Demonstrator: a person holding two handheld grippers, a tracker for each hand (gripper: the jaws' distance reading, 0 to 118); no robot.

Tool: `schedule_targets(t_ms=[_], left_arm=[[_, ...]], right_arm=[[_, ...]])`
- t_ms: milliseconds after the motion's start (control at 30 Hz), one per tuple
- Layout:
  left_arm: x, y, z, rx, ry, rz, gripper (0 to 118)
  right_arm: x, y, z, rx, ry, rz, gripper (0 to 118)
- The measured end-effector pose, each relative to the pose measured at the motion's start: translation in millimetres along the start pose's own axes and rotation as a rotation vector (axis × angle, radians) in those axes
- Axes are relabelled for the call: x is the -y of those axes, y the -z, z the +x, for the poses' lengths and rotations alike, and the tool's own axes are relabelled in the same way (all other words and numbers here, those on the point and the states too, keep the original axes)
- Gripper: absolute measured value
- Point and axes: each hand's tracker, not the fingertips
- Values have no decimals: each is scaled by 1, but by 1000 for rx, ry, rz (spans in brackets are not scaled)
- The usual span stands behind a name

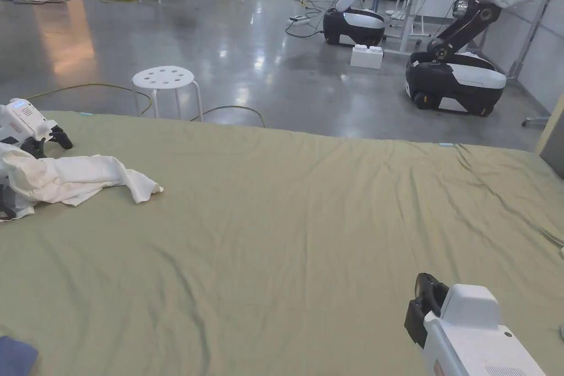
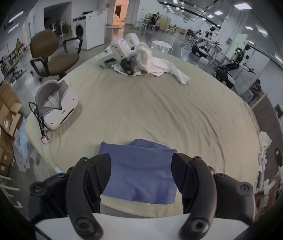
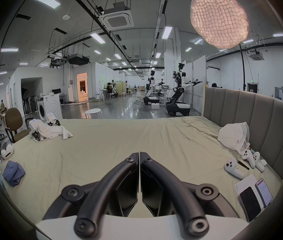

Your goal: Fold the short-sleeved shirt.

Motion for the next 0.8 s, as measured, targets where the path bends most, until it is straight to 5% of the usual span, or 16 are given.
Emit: schedule_targets(t_ms=[233,467,800], left_arm=[[48,22,82,62,206,79,72],[85,45,182,144,300,342,56],[92,45,289,104,325,674,3]], right_arm=[[-2,0,6,0,15,5,0],[-5,5,10,10,19,11,0],[-12,8,18,54,18,47,0]])
